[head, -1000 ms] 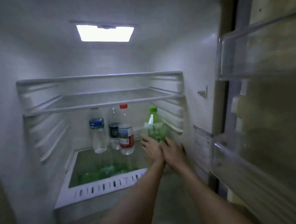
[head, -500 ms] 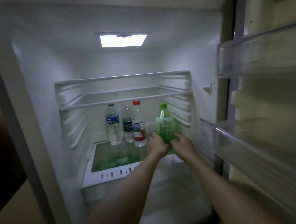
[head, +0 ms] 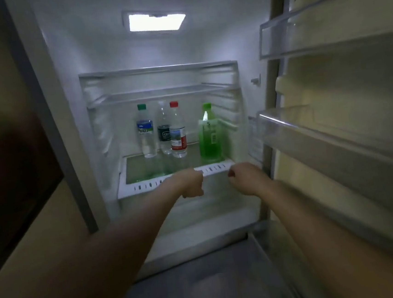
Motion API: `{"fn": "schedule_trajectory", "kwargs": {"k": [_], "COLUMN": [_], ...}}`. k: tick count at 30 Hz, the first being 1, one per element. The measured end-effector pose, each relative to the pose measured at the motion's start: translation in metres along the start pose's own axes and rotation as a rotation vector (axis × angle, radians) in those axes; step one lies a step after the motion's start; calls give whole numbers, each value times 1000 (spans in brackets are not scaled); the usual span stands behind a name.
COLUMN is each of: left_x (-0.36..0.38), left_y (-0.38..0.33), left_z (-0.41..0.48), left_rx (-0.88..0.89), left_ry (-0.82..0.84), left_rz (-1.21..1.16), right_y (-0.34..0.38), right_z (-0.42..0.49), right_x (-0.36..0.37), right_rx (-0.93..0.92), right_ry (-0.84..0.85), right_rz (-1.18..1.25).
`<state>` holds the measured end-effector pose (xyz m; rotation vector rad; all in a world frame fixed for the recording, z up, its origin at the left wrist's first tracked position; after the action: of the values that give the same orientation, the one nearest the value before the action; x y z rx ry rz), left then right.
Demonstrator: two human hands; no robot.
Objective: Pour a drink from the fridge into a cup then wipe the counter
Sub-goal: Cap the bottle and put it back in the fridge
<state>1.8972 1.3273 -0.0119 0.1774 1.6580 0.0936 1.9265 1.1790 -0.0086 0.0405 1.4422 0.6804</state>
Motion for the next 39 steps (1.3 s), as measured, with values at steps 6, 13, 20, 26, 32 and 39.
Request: {"fn": "schedule_trajectory", "kwargs": {"k": [6,13,20,26,32,39], "left_x": [6,7,44,56,60,61], "left_y": [-10,-51,-120,-155,-188,-221], "left_z": [-58,-144,-256,-339,-388,-414], "left_rx": [-26,-94,-230,-290,-297,-247], "left_ry": [78,71,96,138,167,132], "left_rz": [35,-43,-77,-105,-106,-124], "right_y": [12,21,18,14,7,-5], "right_z": [-53,-135,-251,-320,-375,-419], "right_x": [5,-2,22,9,-4,-19], "right_rx": [-67,-169,-242,-320,-378,-422], "right_ry": [96,123,210,216,276,283], "right_rz": [-95,-132,-238,-302,-278,-257]}}
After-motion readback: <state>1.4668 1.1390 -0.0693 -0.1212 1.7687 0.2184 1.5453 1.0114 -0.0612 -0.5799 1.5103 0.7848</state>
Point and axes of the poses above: each hand's wrist, its own z-axis towards the middle knuckle, its own x-axis out of the palm, y = z × x, the point moved 8 cm from there along z, towards the middle knuckle, and after that the axes turned 5 degrees about z, right-handed, at the moved point
